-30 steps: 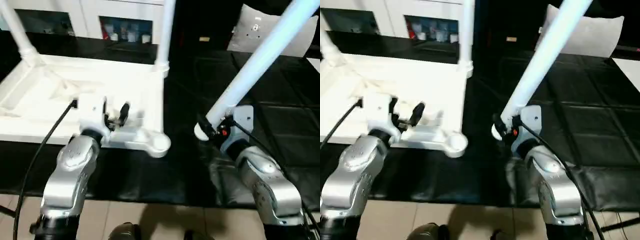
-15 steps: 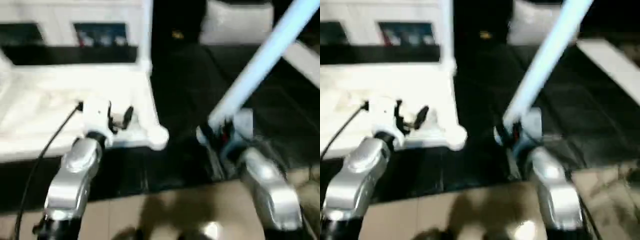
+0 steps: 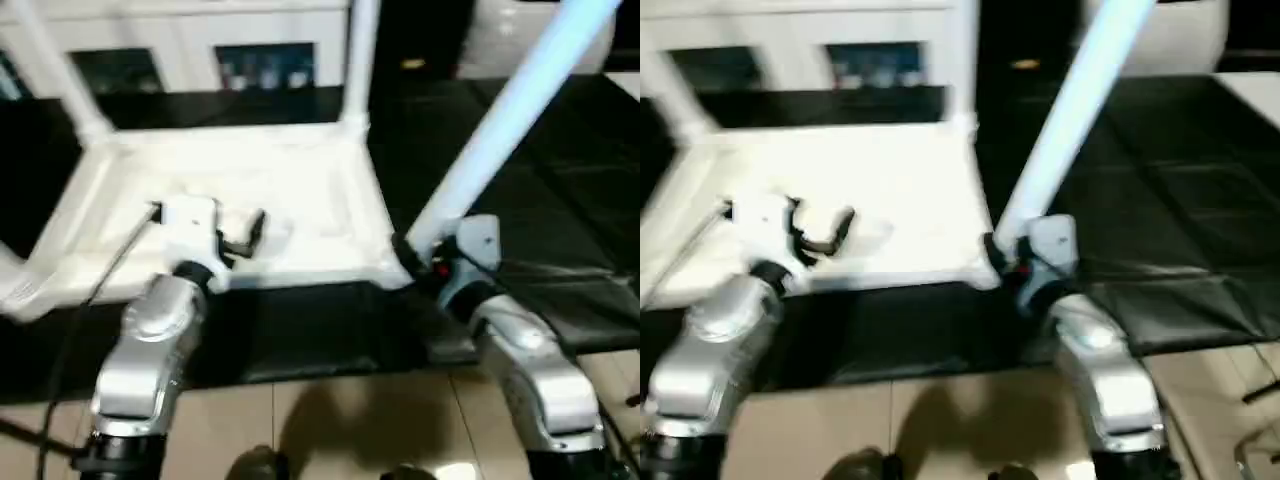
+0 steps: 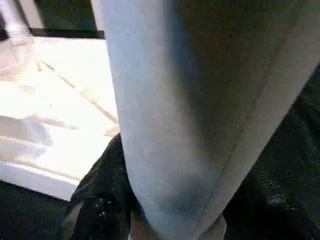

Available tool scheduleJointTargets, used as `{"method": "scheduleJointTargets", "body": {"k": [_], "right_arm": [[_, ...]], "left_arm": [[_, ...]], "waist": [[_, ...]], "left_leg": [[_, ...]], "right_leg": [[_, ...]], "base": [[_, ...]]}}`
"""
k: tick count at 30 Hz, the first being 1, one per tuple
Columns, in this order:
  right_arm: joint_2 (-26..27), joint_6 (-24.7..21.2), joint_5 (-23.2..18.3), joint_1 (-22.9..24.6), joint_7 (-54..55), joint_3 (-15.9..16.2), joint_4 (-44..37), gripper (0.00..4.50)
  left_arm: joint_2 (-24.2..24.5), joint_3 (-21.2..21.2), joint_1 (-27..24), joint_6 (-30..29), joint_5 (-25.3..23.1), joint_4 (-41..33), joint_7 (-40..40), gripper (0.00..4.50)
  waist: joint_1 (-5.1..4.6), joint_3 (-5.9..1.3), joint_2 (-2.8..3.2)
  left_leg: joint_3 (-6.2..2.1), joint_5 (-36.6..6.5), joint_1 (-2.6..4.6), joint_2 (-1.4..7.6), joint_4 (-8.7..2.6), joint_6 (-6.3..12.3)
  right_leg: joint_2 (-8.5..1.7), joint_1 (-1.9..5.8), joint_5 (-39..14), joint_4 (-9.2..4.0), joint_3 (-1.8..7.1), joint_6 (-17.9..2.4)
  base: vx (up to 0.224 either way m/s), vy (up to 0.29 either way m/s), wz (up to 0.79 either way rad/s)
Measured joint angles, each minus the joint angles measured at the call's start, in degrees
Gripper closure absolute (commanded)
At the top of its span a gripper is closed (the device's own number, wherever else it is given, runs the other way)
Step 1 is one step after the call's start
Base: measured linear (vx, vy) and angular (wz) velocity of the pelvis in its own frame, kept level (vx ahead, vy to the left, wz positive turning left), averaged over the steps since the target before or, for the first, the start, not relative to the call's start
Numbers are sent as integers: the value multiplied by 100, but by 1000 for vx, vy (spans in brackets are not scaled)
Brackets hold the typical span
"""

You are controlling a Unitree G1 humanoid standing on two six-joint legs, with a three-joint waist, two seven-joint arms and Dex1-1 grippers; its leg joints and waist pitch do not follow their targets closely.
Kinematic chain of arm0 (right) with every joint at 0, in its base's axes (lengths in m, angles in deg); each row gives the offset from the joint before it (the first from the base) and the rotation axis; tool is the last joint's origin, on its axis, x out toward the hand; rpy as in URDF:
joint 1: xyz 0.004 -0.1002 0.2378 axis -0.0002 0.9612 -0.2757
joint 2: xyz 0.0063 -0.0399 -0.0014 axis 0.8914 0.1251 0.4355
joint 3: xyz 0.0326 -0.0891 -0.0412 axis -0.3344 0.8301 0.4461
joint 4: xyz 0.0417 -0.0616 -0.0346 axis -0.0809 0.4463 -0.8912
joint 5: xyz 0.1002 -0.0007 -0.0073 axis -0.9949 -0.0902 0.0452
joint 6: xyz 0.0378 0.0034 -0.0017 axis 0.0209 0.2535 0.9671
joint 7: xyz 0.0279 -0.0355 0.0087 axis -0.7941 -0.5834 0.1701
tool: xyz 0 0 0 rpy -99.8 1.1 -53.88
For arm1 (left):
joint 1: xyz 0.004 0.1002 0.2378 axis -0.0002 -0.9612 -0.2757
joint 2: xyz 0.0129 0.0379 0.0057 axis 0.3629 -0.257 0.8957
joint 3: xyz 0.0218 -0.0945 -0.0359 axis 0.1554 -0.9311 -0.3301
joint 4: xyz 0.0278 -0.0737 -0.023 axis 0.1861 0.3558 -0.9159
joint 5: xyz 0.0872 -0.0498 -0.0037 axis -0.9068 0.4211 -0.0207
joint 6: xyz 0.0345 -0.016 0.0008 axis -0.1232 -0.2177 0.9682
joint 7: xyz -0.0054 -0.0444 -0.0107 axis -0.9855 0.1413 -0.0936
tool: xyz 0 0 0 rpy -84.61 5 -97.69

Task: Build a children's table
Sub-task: Move to table

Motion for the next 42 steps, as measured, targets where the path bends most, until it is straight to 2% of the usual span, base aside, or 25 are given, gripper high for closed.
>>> {"method": "scheduleJointTargets", "body": {"k": [5, 7, 8, 10, 11, 12, 13, 14, 15, 16, 17, 18, 19, 20, 22, 27, 31, 32, 36, 37, 38, 39, 40, 42], "right_arm": [[-225, -61, -99, -348, -204, -234, 11, 256], [-274, -75, -124, -348, -243, -271, 12, 256], [-279, -81, -164, -348, -270, -270, 13, 256], [-275, -91, -203, -348, -296, -270, 15, 256], [-274, -97, -210, -346, -293, -271, 15, 256], [-271, -106, -217, -344, -289, -272, 15, 256], [-249, -109, -228, -345, -283, -289, 15, 256], [-218, -115, -245, -346, -266, -317, 16, 256], [-228, -124, -254, -324, -245, -348, 20, 256], [-242, -130, -257, -312, -217, -420, 30, 256], [-271, -143, -262, -279, -177, -528, 39, 256], [-293, -145, -266, -274, -169, -588, 37, 256], [-300, -145, -269, -272, -168, -618, 30, 256], [-286, -162, -273, -229, -165, -637, 30, 256], [-275, -206, -277, -148, -178, -544, 30, 256], [-220, -249, -356, -139, -199, -499, 19, 256], [-208, -249, -380, -138, -221, -443, 17, 256], [-199, -249, -392, -138, -233, -423, 17, 256], [-162, -254, -402, -136, -273, -399, 11, 256], [-163, -256, -403, -134, -277, -399, 11, 256], [-171, -256, -404, -135, -279, -399, 11, 256], [-173, -256, -405, -135, -279, -400, 8, 256], [-173, -256, -408, -135, -279, -400, 7, 256], [-181, -259, -417, -134, -279, -400, 2, 256]], "left_arm": [[17, 38, 19, 30, -154, 0, -115, 36], [-18, 36, 19, 30, -175, -1, -124, 36], [-19, 38, 19, 30, -208, -1, -126, 36], [-6, 67, 20, 31, -248, -1, -128, 36], [10, 100, 19, 34, -288, -1, -128, 36], [13, 120, 19, 43, -315, -1, -129, 36], [41, 125, 19, 50, -323, -2, -132, 36], [29, 123, 11, 59, -326, -2, -146, 36], [6, 141, 6, 57, -326, -3, -150, 36], [-78, 165, 11, 57, -320, -10, -154, 36], [-188, 268, 11, 48, -297, -12, -143, 36], [-200, 314, 19, 48, -272, -27, -133, 36], [-197, 314, 53, 48, -267, -33, -129, 36], [-150, 273, 62, 48, -269, -35, -131, 36], [-115, 212, 56, 45, -276, -34, -143, 36], [-161, 153, 56, -4, -275, -37, -200, 36], [-123, 137, 56, 0, -189, -55, -95, 36], [-122, 134, 55, 2, -152, -72, -51, 36], [-121, 139, 24, 13, -101, -157, 12, 36], [-122, 141, 7, 13, -101, -158, 13, 36], [-125, 147, 3, 13, -101, -158, 15, 36], [-126, 148, 3, 13, -101, -160, 16, 36], [-126, 150, 3, 13, -102, -161, 18, 36], [-125, 157, 1, 12, -101, -163, 25, 36]], "waist": [[-75, 21, -50], [-114, 21, -50], [-165, 21, -49], [-201, 17, -56], [-201, 14, -64], [-192, 1, -88], [-173, -29, -164], [-160, -37, -237], [-126, -31, -267], [-55, -12, -300], [-1, -3, -323], [6, -14, -317], [22, -42, -247], [42, -39, -240], [48, -36, -235], [5, -21, -206], [-7, -17, -203], [-6, -10, -200], [-12, 136, -192], [-28, 161, -186], [-44, 173, -183], [-49, 176, -190], [-57, 178, -195], [-59, 177, -199]], "left_leg": [[47, 22, 34, 0, -47, -40], [24, 35, 43, 4, -85, -64], [-12, 56, 41, 17, -101, -96], [-71, 90, 41, 61, -110, -147], [-102, 112, 43, 131, -110, -179], [-106, 142, 42, 172, -140, -225], [-101, 172, 38, 180, -181, -261], [-96, 179, 28, 189, -223, -262], [-54, 112, 18, 176, -210, -160], [7, -35, -11, 173, -87, 94], [48, -49, 11, 129, -15, 155], [64, -48, 65, 96, -67, 155], [59, -24, 136, 99, -223, 112], [46, 101, 98, 167, -263, -57], [35, 116, 71, 216, -259, -126], [109, 120, 56, 283, -258, -153], [163, 105, 58, 287, -258, -175], [174, 104, 70, 291, -258, -175], [234, 37, 352, 298, -336, -205], [237, 25, 421, 301, -363, -204], [241, 3, 492, 311, -396, -213], [247, 2, 521, 311, -412, -212], [248, -11, 556, 311, -428, -200], [281, -36, 596, 303, -470, -179]], "right_leg": [[-12, 49, 2, -176, 17, 9], [13, 65, 5, -249, 8, 9], [65, 78, 11, -263, 5, -6], [130, 69, -14, -169, -6, -66], [205, 45, -53, 34, -15, -127], [251, 53, -62, 137, -25, -140], [272, 74, -93, 139, 2, -196], [284, 58, -73, 96, 4, -40], [300, 60, -60, 66, -32, -85], [303, 44, -48, 46, -23, -114], [310, 28, -27, 11, -11, -141], [341, -12, -12, -7, -22, -163], [414, -66, 14, -8, -42, -184], [472, -112, 61, -22, -57, -191], [498, -156, 108, -39, -102, -252], [493, -131, 133, -123, -133, -298], [469, -113, 163, -167, -127, -285], [467, -98, 165, -177, -127, -284], [450, 163, 114, -309, -136, -206], [450, 203, 103, -369, -151, -190], [450, 289, 98, -441, -168, -184], [449, 323, 93, -462, -168, -182], [450, 396, 91, -501, -168, -180], [446, 449, 90, -553, -149, -178]], "base": [[-82, 73, -5], [-61, 41, -2], [0, 0, 0], [0, 0, 0], [-25, -128, 3], [-25, -128, 3], [-19, -205, 2], [-9, -236, 0], [-9, -236, 0], [17, -242, -1], [17, -211, -5], [17, -211, -5], [6, -145, -3], [10, -101, -4], [8, -83, -4], [0, 0, 0], [0, 0, 0], [0, 0, 0], [0, 0, 0], [0, 0, 0], [0, 0, 0], [0, 0, 0], [97, 25, -7], [111, 20, -2]]}}
